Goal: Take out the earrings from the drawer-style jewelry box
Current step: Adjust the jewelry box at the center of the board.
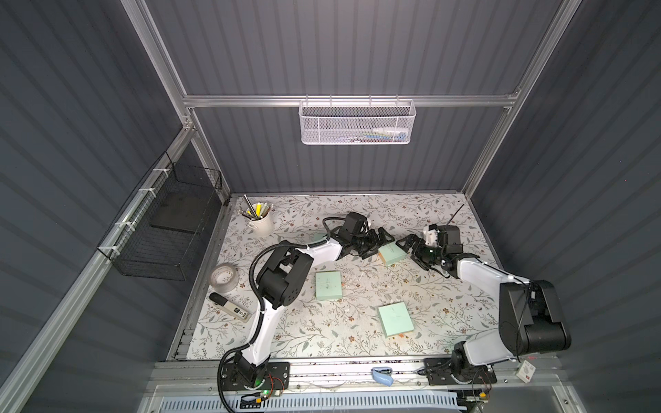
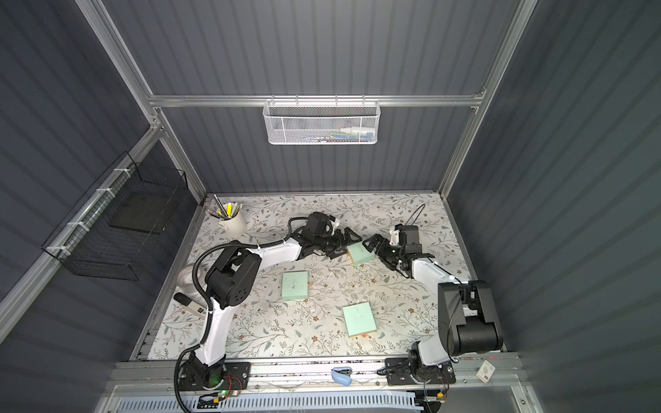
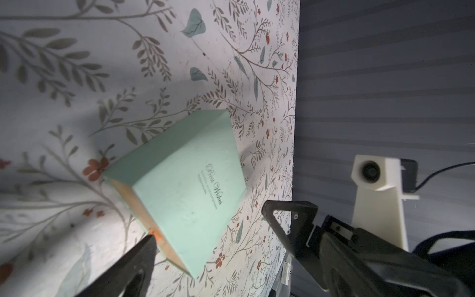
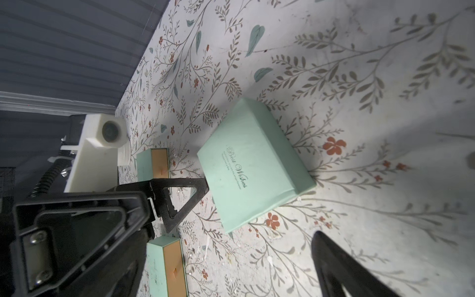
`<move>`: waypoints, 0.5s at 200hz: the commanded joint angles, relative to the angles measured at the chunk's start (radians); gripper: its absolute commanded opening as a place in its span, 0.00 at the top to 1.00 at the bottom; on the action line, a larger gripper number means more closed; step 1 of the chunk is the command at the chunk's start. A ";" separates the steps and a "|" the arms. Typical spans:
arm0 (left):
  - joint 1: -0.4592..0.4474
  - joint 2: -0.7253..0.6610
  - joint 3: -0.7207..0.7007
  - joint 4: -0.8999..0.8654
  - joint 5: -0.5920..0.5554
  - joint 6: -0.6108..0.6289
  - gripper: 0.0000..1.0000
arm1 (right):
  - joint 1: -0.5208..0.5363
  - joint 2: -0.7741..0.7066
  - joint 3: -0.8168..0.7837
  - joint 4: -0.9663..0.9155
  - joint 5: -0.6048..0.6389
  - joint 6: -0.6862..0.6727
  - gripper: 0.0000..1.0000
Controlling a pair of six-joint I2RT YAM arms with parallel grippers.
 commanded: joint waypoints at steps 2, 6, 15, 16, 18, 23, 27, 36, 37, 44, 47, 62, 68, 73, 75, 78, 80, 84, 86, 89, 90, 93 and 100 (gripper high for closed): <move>0.008 -0.121 -0.104 -0.025 -0.033 0.023 0.02 | 0.028 0.015 0.069 -0.057 0.023 -0.053 0.01; 0.007 -0.132 -0.124 -0.023 -0.034 0.018 0.03 | 0.030 0.021 0.077 -0.057 0.023 -0.055 0.02; 0.005 -0.152 -0.155 -0.018 -0.035 0.003 0.07 | 0.032 0.037 0.096 -0.061 0.021 -0.060 0.02; 0.005 -0.153 -0.159 -0.017 -0.035 0.001 0.07 | 0.032 0.040 0.098 -0.061 0.020 -0.061 0.03; 0.004 -0.157 -0.166 -0.013 -0.032 -0.003 0.08 | 0.031 0.045 0.103 -0.062 0.018 -0.061 0.03; 0.004 -0.165 -0.184 -0.005 -0.036 -0.011 0.11 | 0.031 0.059 0.115 -0.065 0.012 -0.063 0.04; 0.004 -0.171 -0.197 -0.001 -0.040 -0.016 0.15 | 0.031 0.071 0.127 -0.068 0.007 -0.065 0.05; 0.004 -0.179 -0.216 -0.003 -0.053 -0.019 0.22 | 0.033 0.096 0.149 -0.074 -0.001 -0.065 0.08; 0.004 -0.179 -0.218 -0.003 -0.055 -0.020 0.22 | 0.034 0.098 0.151 -0.073 -0.001 -0.066 0.08; 0.003 -0.175 -0.218 -0.012 -0.063 -0.019 0.28 | 0.034 0.115 0.162 -0.070 -0.003 -0.066 0.10; 0.004 -0.171 -0.216 -0.016 -0.063 -0.018 0.31 | 0.036 0.122 0.169 -0.071 -0.003 -0.066 0.11; 0.004 -0.139 -0.195 -0.016 -0.051 -0.020 0.39 | 0.042 0.152 0.194 -0.071 -0.009 -0.066 0.17; 0.004 -0.123 -0.185 -0.011 -0.049 -0.025 0.42 | 0.046 0.164 0.203 -0.075 -0.016 -0.066 0.19; 0.004 -0.111 -0.177 -0.008 -0.044 -0.030 0.45 | 0.049 0.173 0.210 -0.077 -0.020 -0.066 0.22; 0.004 -0.106 -0.174 -0.006 -0.043 -0.032 0.46 | 0.050 0.176 0.214 -0.078 -0.020 -0.066 0.22; 0.005 -0.100 -0.170 -0.002 -0.039 -0.036 0.48 | 0.051 0.181 0.217 -0.079 -0.021 -0.066 0.24; 0.005 -0.095 -0.168 0.000 -0.038 -0.038 0.49 | 0.054 0.184 0.219 -0.080 -0.022 -0.067 0.25; 0.004 -0.086 -0.163 0.005 -0.034 -0.043 0.50 | 0.056 0.189 0.221 -0.080 -0.023 -0.067 0.26; 0.004 -0.082 -0.161 0.007 -0.033 -0.046 0.50 | 0.057 0.191 0.224 -0.080 -0.023 -0.068 0.27; 0.004 -0.078 -0.158 0.009 -0.032 -0.049 0.51 | 0.059 0.194 0.227 -0.081 -0.023 -0.069 0.28; 0.004 -0.076 -0.158 0.010 -0.033 -0.050 0.51 | 0.060 0.196 0.228 -0.081 -0.023 -0.069 0.28; 0.004 -0.072 -0.156 0.015 -0.033 -0.053 0.51 | 0.061 0.199 0.230 -0.083 -0.025 -0.070 0.29; 0.004 -0.066 -0.153 0.021 -0.040 -0.056 0.51 | 0.066 0.208 0.238 -0.084 -0.030 -0.072 0.31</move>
